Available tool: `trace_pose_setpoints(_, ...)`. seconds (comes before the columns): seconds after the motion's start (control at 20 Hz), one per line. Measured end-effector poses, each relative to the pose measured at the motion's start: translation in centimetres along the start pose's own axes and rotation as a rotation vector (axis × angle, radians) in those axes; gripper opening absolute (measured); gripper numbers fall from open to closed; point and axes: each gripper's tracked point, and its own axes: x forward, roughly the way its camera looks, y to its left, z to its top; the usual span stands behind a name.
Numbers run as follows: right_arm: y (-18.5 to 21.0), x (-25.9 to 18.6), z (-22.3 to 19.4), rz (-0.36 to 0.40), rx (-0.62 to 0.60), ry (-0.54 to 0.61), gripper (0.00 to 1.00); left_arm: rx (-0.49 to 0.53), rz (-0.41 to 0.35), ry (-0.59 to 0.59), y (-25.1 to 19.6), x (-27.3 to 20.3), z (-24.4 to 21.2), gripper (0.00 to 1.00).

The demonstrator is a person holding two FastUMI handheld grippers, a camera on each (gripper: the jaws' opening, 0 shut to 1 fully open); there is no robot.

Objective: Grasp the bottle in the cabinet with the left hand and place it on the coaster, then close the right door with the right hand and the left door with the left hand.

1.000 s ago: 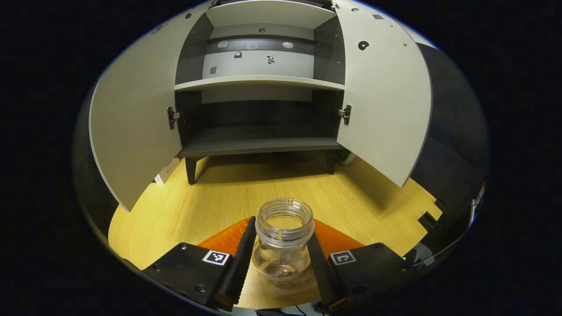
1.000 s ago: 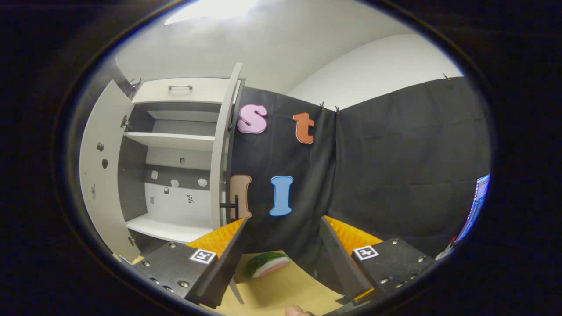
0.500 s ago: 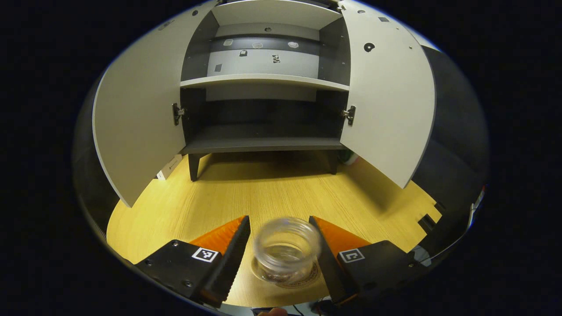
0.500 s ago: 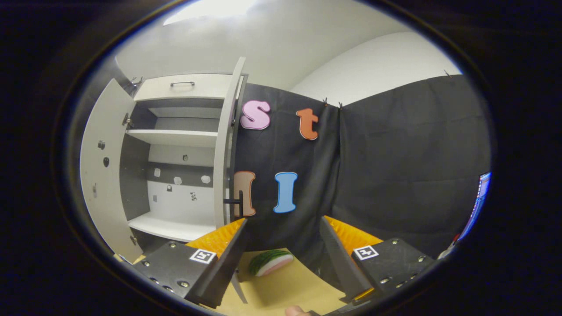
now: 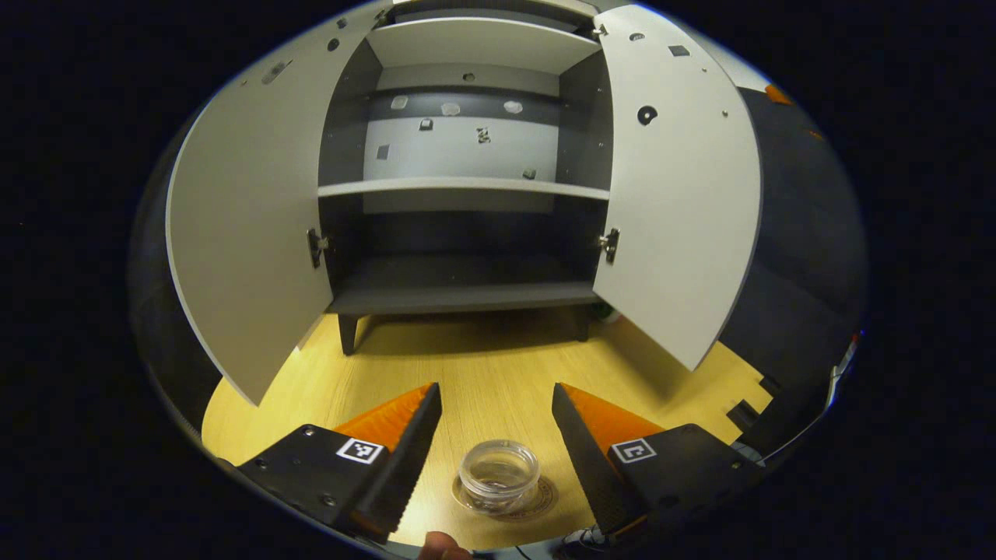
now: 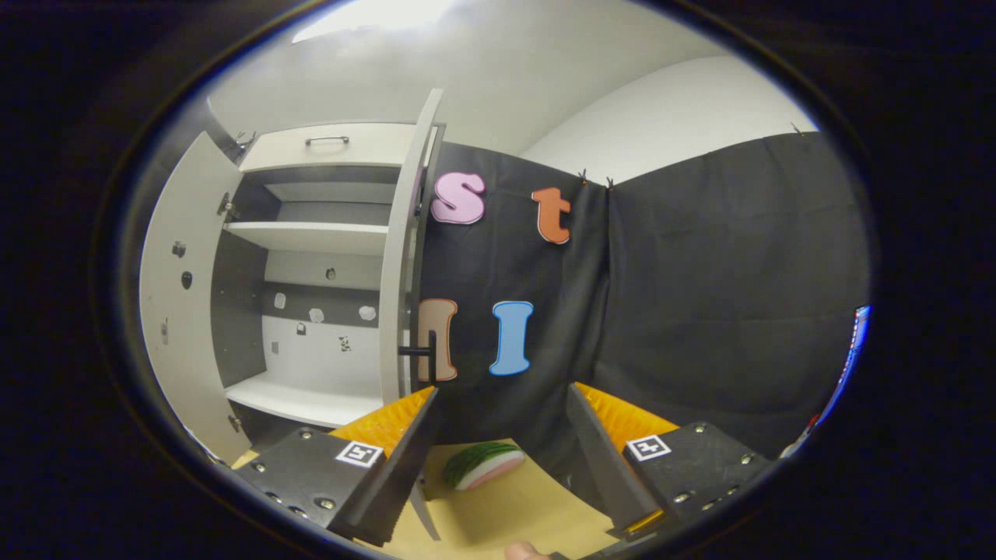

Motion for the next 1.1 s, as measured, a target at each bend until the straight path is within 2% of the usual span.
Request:
trace_pose_setpoints(0.1,0.1,0.8,-1.0,0.000,0.009,0.014,0.98,0.006,0.007,-0.040,0.0,-0.6,2.6,0.96)
trace_pose_setpoints(0.35,2.1,2.9,-3.1,0.053,0.018,0.050,0.98,-0.024,0.043,-0.134,1.1,-2.6,9.8,0.96)
trace_pose_setpoints(0.6,4.1,4.7,-3.9,0.097,0.020,0.064,0.98,-0.074,0.158,-0.253,5.0,-5.7,16.5,0.96)
trace_pose_setpoints(0.8,4.7,4.7,-3.8,0.135,0.020,0.064,0.97,-0.138,0.257,-0.303,8.9,-8.4,18.6,0.96)
trace_pose_setpoints(0.95,5.5,4.6,-3.6,0.165,0.006,0.061,0.97,-0.149,0.320,-0.327,11.5,-10.2,19.1,0.96)
trace_pose_setpoints(1.0,6.0,4.5,-3.5,0.177,0.008,0.060,0.92,-0.151,0.348,-0.332,12.5,-10.9,19.2,0.96)
trace_pose_setpoints(1.05,6.8,4.2,-3.6,0.195,0.012,0.062,0.97,-0.156,0.370,-0.337,13.2,-11.3,19.3,0.96)
trace_pose_setpoints(1.1,7.7,4.0,-3.5,0.217,0.017,0.063,0.92,-0.163,0.390,-0.344,13.9,-11.9,19.5,0.96)
